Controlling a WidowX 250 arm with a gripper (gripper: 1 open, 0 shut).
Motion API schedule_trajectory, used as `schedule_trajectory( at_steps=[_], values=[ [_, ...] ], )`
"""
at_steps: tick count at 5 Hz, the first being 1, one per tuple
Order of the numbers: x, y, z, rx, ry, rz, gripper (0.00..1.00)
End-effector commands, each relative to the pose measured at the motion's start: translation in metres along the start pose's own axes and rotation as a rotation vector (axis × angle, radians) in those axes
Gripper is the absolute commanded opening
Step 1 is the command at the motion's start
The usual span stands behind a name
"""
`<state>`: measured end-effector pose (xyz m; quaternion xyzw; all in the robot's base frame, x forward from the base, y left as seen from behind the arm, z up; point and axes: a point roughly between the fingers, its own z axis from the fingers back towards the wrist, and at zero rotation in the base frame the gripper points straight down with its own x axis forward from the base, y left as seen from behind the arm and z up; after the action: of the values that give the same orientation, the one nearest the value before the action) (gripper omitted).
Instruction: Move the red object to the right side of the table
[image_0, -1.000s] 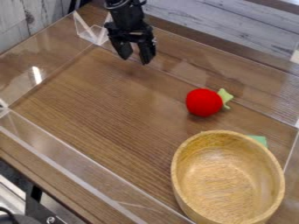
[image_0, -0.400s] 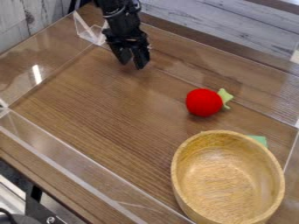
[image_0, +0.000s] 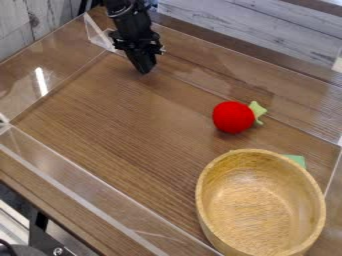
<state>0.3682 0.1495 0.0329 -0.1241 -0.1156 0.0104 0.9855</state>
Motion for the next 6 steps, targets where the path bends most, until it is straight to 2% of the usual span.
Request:
schedule_trajectory(
  at_steps=[1,2,3,4,6],
  values=[
    [0.01,-0.025,0.021,0.013,-0.07,-0.014,1.0],
    [0.009,-0.057,0.02,-0.003,-0.092,-0.02,1.0],
    [0.0,-0.093,0.022,-0.042,-0.085,-0.107,1.0],
    [-0.011,-0.12,0.019,-0.067,-0.062,-0.169,1.0],
    [-0.003,-0.134,0.001,-0.099,-0.017,-0.318,1.0]
  ],
)
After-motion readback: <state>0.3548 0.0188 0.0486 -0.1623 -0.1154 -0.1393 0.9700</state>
